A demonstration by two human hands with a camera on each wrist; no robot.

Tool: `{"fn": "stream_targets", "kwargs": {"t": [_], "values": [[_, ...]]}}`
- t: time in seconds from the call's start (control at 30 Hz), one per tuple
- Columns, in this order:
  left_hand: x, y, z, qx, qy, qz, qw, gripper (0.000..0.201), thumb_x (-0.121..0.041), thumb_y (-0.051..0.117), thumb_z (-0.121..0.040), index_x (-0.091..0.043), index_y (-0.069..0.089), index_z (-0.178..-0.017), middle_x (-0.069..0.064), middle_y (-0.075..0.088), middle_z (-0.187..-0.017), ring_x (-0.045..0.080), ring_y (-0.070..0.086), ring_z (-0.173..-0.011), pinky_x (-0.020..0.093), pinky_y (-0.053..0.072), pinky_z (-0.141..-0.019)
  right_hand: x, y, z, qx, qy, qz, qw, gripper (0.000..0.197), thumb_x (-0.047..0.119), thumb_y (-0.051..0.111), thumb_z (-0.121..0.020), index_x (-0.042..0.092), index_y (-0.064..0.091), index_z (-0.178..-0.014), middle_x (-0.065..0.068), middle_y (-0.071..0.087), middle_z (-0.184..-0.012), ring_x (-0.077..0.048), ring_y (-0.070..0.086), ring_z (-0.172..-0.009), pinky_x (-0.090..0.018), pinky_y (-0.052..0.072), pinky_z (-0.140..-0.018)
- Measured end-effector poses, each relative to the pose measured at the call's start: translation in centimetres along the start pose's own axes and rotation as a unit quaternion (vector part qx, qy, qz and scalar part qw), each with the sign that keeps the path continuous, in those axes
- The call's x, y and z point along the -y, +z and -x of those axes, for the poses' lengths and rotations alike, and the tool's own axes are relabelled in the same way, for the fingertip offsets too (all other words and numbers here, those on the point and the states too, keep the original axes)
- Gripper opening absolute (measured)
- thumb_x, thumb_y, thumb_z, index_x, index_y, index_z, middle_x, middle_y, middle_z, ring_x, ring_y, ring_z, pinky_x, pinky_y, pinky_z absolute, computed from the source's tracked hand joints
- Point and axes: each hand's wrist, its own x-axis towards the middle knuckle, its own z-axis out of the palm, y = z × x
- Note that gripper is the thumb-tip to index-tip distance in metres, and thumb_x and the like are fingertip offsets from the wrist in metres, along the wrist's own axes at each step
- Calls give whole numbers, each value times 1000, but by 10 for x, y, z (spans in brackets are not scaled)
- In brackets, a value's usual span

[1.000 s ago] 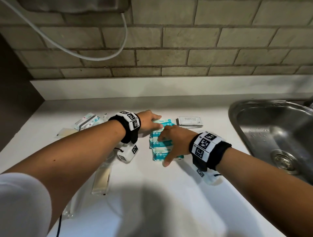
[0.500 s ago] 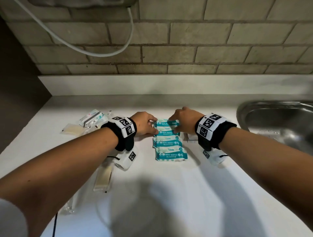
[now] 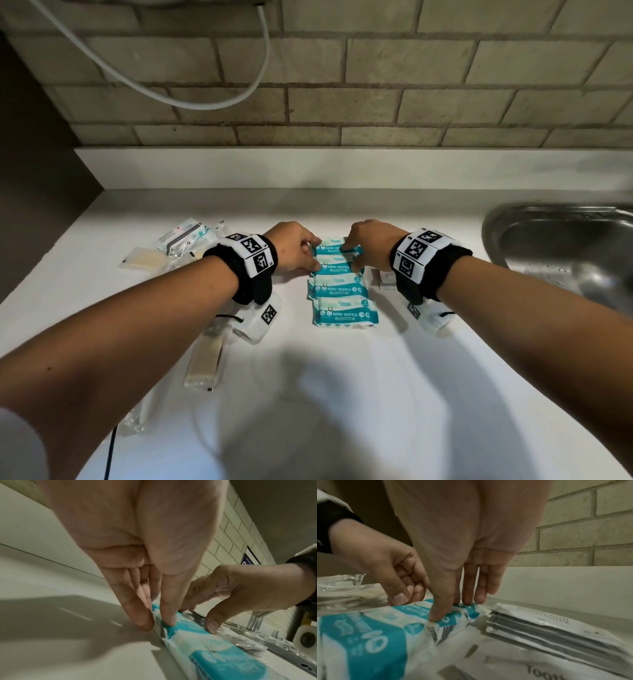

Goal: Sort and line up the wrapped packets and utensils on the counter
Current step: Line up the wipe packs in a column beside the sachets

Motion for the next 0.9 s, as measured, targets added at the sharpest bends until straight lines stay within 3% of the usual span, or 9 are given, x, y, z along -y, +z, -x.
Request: {"fn": "stream_targets", "kwargs": {"t": [0.37,0.53,0.6,0.7,0.8,0.9], "values": [[-1,-1,2,-5,4,-15,1000,66,-32,80,-76,-16,55,-135,-1,73,-96,15,67,-94,27,48,-83,1,2,-1,-9,10,-28,1000,51,23,72,-85,17,58,-133,-6,59,-128,-25,56,-115,-25,40,-82],[-3,-2,12,-21,25,-33,999,60,-33,74,-82,-20,53,-137,-2,69,-100,14,63,-94,22,42,-77,7,2,14,-38,-16,-27,999,41,25,65,-90,21,60,-130,-3,57,-126,-23,54,-117,-30,45,-92],[-3,-4,18,-40,47,-40,997,54,-34,72,-83,-24,57,-134,-1,65,-105,14,59,-93,23,41,-76,10,3,26,-57,-39,-39,997,38,30,66,-88,24,62,-125,-2,55,-118,-20,55,-109,-30,46,-89],[-2,-7,25,-36,92,-70,993,48,-36,74,-81,-28,62,-127,-1,56,-109,16,51,-102,26,38,-82,19,8,43,-26,-80,-54,995,39,38,72,-78,26,66,-115,2,54,-108,-16,54,-97,-31,49,-85],[-5,-3,29,-12,138,-109,984,48,-37,77,-78,-30,65,-124,-3,49,-113,12,34,-107,23,29,-87,25,17,54,4,-105,-59,993,36,36,77,-75,22,69,-107,4,59,-102,-12,54,-88,-27,48,-79],[-8,5,29,9,173,-128,977,39,-38,77,-78,-31,70,-115,-6,48,-116,13,30,-108,23,30,-92,28,22,57,12,-112,-94,989,32,31,79,-75,21,73,-104,1,68,-102,-13,59,-85,-25,50,-78]]}}
